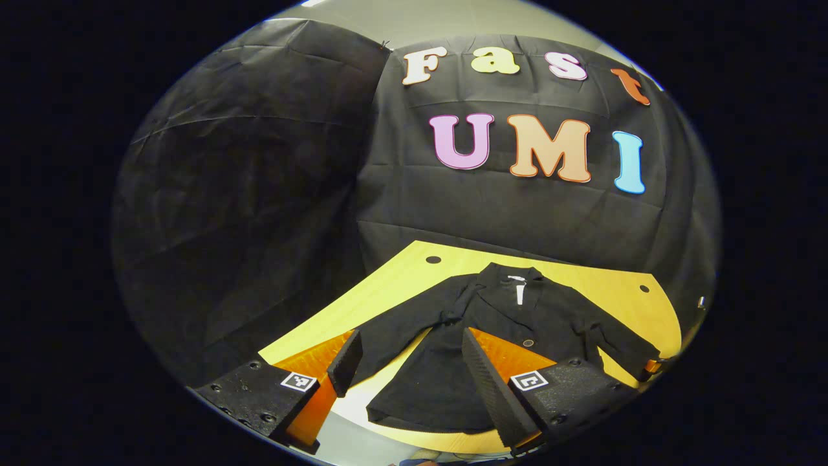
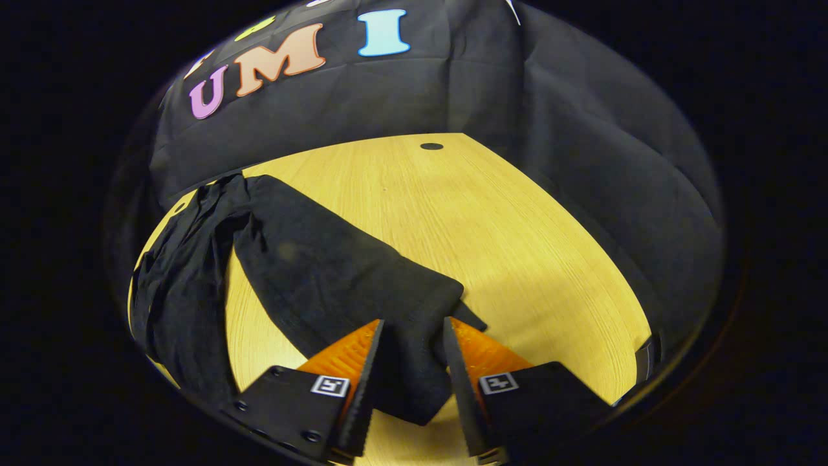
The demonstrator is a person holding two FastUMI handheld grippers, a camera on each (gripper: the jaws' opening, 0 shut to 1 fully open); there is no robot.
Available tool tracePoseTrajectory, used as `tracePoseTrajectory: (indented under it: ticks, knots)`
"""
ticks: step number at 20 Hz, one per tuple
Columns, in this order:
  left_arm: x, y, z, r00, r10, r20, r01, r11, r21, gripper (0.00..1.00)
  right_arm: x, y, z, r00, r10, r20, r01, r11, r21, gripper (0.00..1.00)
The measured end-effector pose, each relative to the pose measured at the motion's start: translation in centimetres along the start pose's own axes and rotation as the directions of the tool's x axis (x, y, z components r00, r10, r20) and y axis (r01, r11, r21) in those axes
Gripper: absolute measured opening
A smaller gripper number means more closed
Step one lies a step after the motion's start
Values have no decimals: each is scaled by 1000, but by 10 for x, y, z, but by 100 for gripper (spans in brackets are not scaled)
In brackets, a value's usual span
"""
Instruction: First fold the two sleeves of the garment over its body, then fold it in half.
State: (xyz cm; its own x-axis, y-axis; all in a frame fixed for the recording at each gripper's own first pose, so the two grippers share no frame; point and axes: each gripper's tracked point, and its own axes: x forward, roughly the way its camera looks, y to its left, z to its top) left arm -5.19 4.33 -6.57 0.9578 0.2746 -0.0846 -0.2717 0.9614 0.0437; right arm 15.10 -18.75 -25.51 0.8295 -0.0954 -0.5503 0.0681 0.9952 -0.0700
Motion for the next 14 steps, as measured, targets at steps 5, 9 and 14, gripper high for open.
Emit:
tracePoseTrajectory:
  ticks: [5,9,14]
  knots:
    - [-5,2,-4,1000,20,-6,-20,1000,11,93,4,16,2,999,23,32,-23,999,-26,23]
    - [-7,-1,-6,1000,25,-13,-25,1000,6,92,2,17,0,996,83,10,-84,996,38,12]
    - [-11,-6,-12,999,36,-24,-36,999,1,92,5,17,1,991,131,-4,-130,988,84,2]
